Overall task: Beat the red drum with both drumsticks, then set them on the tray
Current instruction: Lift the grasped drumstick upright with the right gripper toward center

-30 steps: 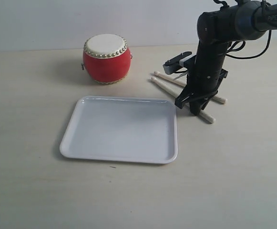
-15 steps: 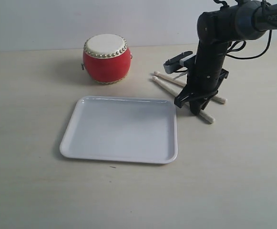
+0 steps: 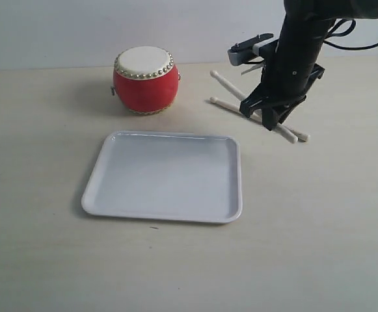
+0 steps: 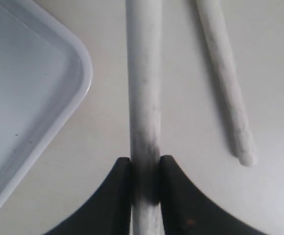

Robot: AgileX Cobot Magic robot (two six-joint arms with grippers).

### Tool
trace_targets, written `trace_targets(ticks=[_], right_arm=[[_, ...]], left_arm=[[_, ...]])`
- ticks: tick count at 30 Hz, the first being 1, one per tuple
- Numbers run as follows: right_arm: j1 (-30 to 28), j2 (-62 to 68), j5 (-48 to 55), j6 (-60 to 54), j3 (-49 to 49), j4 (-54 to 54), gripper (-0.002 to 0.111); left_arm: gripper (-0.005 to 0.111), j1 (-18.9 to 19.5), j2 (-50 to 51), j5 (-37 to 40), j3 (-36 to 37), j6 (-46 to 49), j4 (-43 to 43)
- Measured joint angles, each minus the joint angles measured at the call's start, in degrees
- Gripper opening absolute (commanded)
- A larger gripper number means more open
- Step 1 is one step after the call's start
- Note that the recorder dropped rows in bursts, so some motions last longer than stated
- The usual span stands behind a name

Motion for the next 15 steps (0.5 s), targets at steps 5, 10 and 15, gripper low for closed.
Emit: trace_targets(ticks=[5, 10, 15], right_arm=[[0.0, -3.43, 3.93, 1.93, 0.0, 0.92, 0.0], [0.0, -6.81, 6.87, 2.38, 0.23, 4.43, 0.0], [0.0, -13.35, 5.03, -4.4, 6.31, 13.37, 0.0]], left_arm=[[0.0, 0.0, 0.0, 0.0, 0.0, 0.0, 0.0], [0.0, 0.0, 0.0, 0.0, 0.0, 0.0, 0.0], [0.0, 0.0, 0.0, 0.0, 0.0, 0.0, 0.0]])
